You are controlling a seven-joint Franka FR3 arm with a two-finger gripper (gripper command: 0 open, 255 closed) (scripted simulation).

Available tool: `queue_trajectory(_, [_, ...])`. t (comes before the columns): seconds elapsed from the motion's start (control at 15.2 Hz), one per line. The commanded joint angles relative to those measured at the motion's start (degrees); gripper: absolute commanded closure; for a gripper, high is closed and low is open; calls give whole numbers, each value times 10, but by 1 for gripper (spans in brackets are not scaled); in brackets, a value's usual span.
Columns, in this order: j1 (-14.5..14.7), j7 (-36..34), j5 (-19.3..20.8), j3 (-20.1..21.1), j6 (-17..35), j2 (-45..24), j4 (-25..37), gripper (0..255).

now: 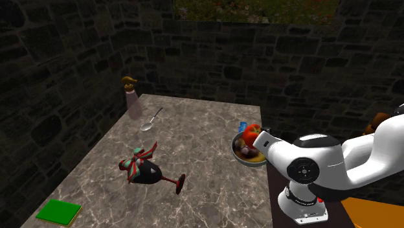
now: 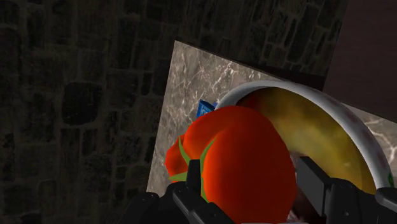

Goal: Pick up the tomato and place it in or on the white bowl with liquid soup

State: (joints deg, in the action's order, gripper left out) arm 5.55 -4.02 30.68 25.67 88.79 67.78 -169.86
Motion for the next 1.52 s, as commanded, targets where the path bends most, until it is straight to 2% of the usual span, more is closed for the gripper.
queue_trajectory(0.0, [2,-3,-3,2,1,0,-3,255])
queue_trajectory(0.4, [2,-4,-3,2,1,0,-3,255])
queue_trajectory(0.46, [2,-4,-3,2,1,0,-3,0])
queue_trajectory(0.79, [2,-4,-3,2,1,0,-3,0])
queue_trajectory(1.06, [5,-12,-45,49,-50,-40,72,0])
queue_trajectory(1.45, [5,-12,-45,49,-50,-40,72,0])
